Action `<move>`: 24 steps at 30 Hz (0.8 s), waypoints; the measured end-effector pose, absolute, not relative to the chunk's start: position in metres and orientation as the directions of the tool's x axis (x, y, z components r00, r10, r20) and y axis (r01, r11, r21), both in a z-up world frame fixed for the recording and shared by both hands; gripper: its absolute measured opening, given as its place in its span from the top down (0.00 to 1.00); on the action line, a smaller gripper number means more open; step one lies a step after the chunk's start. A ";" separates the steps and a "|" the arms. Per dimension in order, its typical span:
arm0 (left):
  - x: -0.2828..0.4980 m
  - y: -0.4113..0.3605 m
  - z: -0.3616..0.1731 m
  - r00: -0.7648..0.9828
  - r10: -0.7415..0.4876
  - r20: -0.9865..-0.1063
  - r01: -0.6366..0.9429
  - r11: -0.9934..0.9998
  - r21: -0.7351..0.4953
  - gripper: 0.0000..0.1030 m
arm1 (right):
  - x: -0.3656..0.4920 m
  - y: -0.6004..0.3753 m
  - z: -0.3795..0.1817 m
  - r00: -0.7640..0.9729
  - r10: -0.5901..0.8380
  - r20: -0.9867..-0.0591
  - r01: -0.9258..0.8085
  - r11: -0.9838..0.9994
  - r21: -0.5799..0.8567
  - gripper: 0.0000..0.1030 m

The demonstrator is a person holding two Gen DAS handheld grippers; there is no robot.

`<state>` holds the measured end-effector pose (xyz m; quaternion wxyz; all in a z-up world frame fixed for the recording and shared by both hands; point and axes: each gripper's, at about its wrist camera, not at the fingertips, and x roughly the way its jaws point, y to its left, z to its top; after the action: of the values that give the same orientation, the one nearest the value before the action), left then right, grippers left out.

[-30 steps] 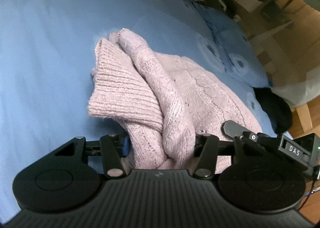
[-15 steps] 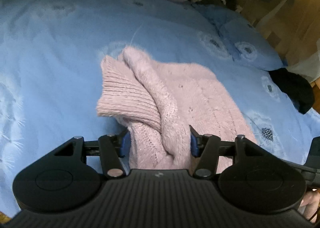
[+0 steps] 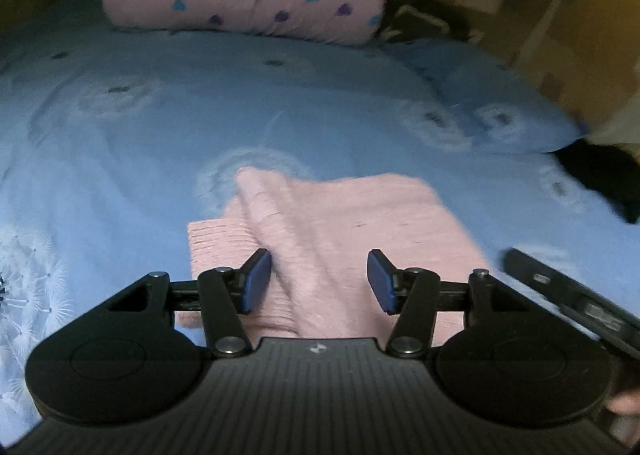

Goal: Fold small clothes

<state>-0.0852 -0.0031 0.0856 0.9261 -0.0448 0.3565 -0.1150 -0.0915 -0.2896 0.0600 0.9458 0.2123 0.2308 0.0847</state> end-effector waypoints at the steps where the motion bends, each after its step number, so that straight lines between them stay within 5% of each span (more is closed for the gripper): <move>1: -0.082 -0.005 0.080 0.722 -0.233 -0.651 0.172 0.972 -0.157 0.42 | -0.089 -0.288 0.056 0.880 0.245 -0.406 -0.050 0.899 0.436 0.36; 4: -0.075 -0.009 0.066 0.744 -0.225 -0.629 0.167 0.974 -0.151 0.49 | -0.087 -0.289 0.047 0.870 0.248 -0.426 -0.041 0.898 0.438 0.36; 5: -0.074 -0.009 0.063 0.753 -0.227 -0.617 0.168 0.974 -0.154 0.58 | -0.086 -0.290 0.046 0.867 0.258 -0.427 -0.048 0.895 0.444 0.36; 6: -0.073 -0.008 0.061 0.756 -0.231 -0.612 0.164 0.973 -0.163 0.80 | -0.086 -0.291 0.044 0.865 0.263 -0.427 -0.052 0.894 0.446 0.36; 7: -0.073 -0.004 0.062 0.756 -0.253 -0.604 0.162 0.966 -0.202 0.86 | -0.085 -0.290 0.044 0.866 0.264 -0.425 -0.055 0.894 0.444 0.36; 12: -0.095 0.017 0.085 0.816 -0.208 -0.540 0.123 0.974 -0.189 0.87 | -0.091 -0.289 0.045 0.878 0.262 -0.401 -0.065 0.895 0.442 0.36; 20: -0.086 0.054 0.062 0.766 -0.197 -0.612 0.045 0.966 -0.255 0.85 | -0.096 -0.272 0.042 0.851 0.354 -0.387 -0.170 0.884 0.436 0.36; 24: -0.097 0.051 0.073 0.762 -0.218 -0.610 0.070 0.964 -0.257 0.67 | -0.095 -0.259 0.040 0.850 0.297 -0.436 -0.149 0.928 0.341 0.36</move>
<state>-0.0975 0.0510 0.0735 0.9320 -0.1102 0.3365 -0.0773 -0.0951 -0.2594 0.0396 0.9502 0.1486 0.2476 0.1173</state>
